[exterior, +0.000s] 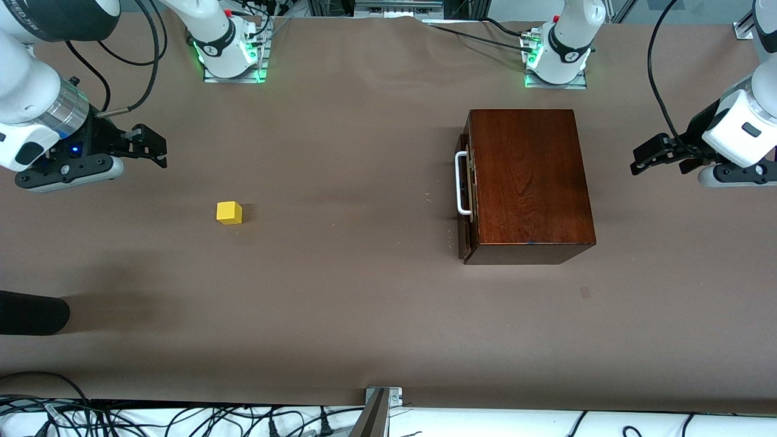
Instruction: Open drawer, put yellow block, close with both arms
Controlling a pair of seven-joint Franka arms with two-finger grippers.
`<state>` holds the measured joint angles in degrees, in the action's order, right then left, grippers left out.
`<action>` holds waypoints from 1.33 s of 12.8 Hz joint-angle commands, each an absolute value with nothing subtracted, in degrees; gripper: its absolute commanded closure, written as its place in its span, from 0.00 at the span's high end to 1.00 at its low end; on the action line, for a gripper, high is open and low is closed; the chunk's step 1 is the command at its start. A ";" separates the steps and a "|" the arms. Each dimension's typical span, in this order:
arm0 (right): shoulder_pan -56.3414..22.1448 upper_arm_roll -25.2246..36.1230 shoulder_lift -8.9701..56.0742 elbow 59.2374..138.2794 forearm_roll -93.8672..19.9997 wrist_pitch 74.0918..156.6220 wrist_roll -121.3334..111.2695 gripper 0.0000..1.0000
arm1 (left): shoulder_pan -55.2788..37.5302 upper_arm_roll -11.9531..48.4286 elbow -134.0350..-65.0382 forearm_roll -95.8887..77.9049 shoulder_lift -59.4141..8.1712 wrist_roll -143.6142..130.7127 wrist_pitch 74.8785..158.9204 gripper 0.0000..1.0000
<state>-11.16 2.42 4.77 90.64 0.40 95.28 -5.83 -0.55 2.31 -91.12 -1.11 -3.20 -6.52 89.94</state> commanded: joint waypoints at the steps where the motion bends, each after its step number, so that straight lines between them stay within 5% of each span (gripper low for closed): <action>1: -10.63 2.11 4.48 90.09 0.53 94.31 -5.89 1.00 | -0.88 2.37 -88.59 0.18 -4.39 -7.03 87.89 1.00; 7: -10.63 2.11 4.48 90.09 0.53 94.31 -5.89 1.00 | -1.40 2.98 -88.85 -0.70 -4.48 -7.21 77.99 1.00; 11: -10.63 2.11 4.48 90.09 0.53 94.31 -5.89 1.00 | -2.37 9.90 -89.38 -1.31 -5.79 -7.64 68.39 1.00; 17: -10.63 2.11 4.48 90.09 0.53 94.31 -5.89 1.00 | -6.04 21.97 -88.68 -3.52 -15.71 -19.91 85.22 1.00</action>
<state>-11.13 2.48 4.77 90.64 0.40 95.27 -5.83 -3.64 20.57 -90.96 -3.16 -11.60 -14.65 81.83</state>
